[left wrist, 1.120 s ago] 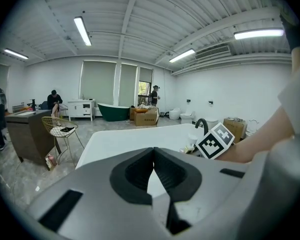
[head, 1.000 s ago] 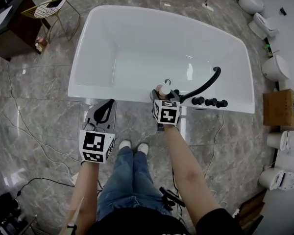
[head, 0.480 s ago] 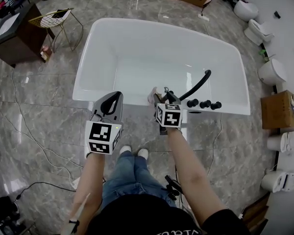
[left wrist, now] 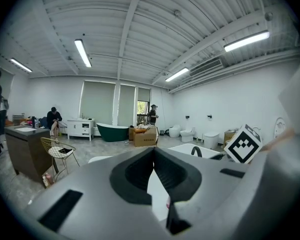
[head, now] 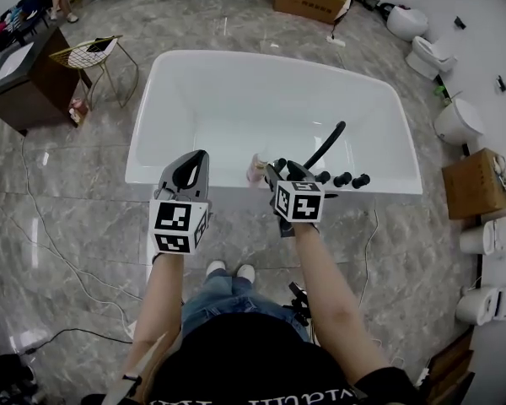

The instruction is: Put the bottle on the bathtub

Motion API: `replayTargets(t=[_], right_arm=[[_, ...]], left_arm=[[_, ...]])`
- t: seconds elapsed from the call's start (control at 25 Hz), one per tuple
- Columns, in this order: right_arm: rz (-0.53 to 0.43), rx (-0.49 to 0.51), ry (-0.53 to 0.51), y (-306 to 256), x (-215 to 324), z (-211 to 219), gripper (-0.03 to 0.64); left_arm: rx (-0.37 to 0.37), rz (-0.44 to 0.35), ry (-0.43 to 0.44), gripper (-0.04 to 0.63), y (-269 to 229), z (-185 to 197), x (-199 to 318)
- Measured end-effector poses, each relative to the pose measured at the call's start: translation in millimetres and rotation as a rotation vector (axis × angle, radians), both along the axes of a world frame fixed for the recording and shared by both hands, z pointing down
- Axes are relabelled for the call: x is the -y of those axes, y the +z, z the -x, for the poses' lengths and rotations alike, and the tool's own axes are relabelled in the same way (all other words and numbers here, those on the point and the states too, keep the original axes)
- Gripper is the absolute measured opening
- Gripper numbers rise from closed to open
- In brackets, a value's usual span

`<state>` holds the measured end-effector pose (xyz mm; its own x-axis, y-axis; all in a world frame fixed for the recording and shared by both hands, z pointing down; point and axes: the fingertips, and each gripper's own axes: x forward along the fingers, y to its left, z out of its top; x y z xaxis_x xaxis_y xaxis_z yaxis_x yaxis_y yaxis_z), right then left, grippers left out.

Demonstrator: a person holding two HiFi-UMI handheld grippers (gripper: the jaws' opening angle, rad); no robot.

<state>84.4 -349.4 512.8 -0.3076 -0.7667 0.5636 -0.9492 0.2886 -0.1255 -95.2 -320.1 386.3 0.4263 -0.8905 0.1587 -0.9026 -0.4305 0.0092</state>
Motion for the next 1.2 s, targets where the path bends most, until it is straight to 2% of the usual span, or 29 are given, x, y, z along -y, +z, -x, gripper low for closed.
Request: replayTargets(t=[0.24, 0.64, 0.8, 0.96, 1.2], right_arm=[[-0.078, -0.025, -0.047, -42.4, -16.0, -5.7, 0.230], [-0.266, -0.100, -0.127, -120.0, -47.1, -2.1, 0.195], [-0.343, -0.097, -0.133, -148.5, -57.7, -4.4, 0.140], [-0.416, -0.142, -0.124, -175.4, -67.5, -9.9, 0.028], [-0.511, -0.122, -0.114, -221.2, -81.5, -17.5, 0.014]], left_arm=[[-0.016, -0.046, -0.005, 0.012, -20.5, -6.6, 0.5], [-0.006, -0.141, 0.018, 0.012, -58.8, -16.9, -5.2], [-0.004, -0.192, 0.019, 0.012, -77.9, -18.1, -8.5], [-0.016, -0.227, 0.011, 0.012, -93.8, -15.6, -11.5], [-0.028, -0.287, 0.010, 0.011, -120.3, -13.3, -16.7]])
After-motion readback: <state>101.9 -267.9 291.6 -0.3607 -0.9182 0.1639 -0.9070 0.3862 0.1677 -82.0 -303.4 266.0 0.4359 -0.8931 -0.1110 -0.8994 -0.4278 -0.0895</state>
